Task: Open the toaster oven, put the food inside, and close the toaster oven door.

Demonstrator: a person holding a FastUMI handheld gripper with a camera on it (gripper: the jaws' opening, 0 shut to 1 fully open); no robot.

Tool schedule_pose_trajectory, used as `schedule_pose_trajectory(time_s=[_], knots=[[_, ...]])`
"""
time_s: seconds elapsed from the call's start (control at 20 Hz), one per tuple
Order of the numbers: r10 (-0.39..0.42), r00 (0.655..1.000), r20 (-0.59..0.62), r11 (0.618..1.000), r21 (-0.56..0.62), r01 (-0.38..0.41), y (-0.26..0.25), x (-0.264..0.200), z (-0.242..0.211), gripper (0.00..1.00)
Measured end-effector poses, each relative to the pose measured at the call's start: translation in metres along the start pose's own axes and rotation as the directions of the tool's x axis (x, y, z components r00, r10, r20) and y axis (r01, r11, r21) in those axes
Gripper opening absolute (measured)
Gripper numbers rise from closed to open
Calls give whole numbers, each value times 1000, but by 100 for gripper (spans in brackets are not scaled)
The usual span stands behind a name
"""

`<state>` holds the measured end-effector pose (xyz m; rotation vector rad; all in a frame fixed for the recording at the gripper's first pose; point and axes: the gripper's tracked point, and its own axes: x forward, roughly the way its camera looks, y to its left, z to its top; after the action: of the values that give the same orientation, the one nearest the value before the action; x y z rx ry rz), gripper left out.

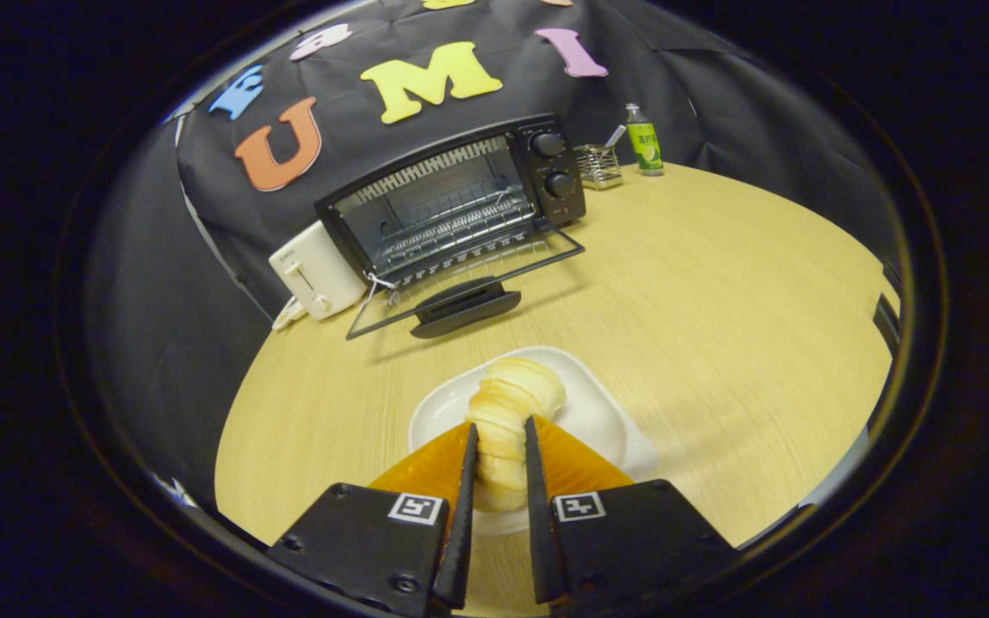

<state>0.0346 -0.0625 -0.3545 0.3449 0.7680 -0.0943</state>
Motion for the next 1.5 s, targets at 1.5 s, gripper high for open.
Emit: schedule_pose_trajectory(time_s=[1.5], knots=[[156,950,269,964,166,-206,102,198,221,34]])
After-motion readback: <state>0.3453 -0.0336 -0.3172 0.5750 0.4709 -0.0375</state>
